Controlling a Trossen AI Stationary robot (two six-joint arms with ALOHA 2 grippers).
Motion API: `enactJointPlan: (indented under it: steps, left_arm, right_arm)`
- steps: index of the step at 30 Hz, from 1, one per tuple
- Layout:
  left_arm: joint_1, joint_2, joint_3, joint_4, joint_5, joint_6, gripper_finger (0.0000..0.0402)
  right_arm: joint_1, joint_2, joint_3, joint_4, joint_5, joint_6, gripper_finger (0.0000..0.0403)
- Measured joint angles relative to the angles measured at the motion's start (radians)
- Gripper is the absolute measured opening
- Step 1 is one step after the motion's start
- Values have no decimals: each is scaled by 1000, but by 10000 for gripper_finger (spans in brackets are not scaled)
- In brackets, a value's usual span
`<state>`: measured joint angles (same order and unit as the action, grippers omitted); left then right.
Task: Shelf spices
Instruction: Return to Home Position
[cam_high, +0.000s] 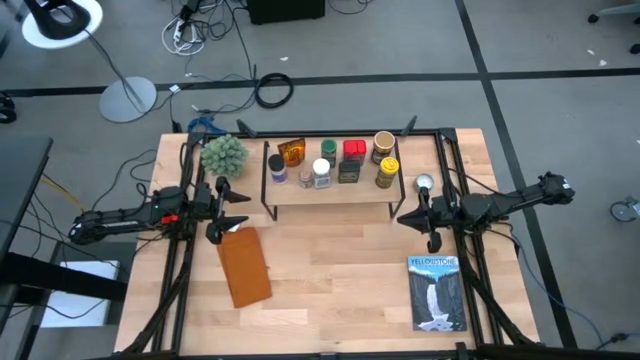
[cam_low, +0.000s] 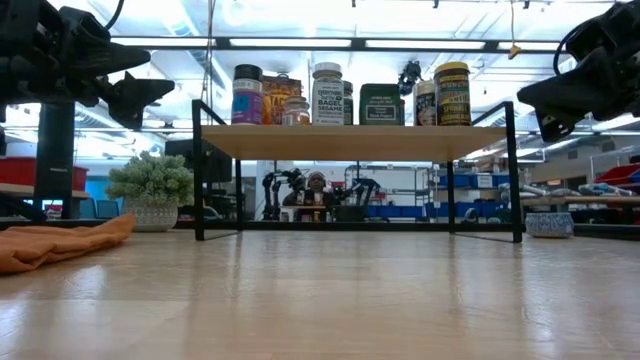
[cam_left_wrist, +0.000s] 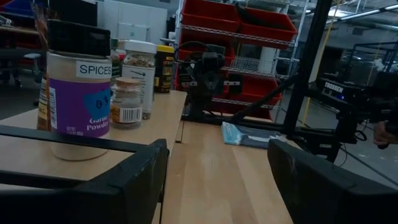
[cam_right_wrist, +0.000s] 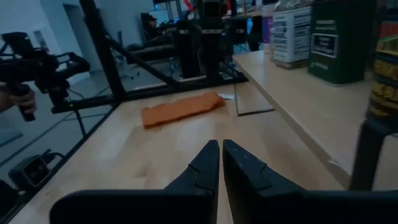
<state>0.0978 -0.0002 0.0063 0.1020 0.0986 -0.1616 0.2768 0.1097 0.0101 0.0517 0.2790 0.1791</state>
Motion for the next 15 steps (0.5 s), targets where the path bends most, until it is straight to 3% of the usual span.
enactJointPlan:
  steps: [9,15]
  left_arm:
    - [0,0,0,-1,0,0,284]
    - [0,0,0,-5,-1,0,284]
  right_arm:
    - [-45,-44,0,-5,-29,-36,22]
    - [-132,-80,0,-21,-139,-50,22]
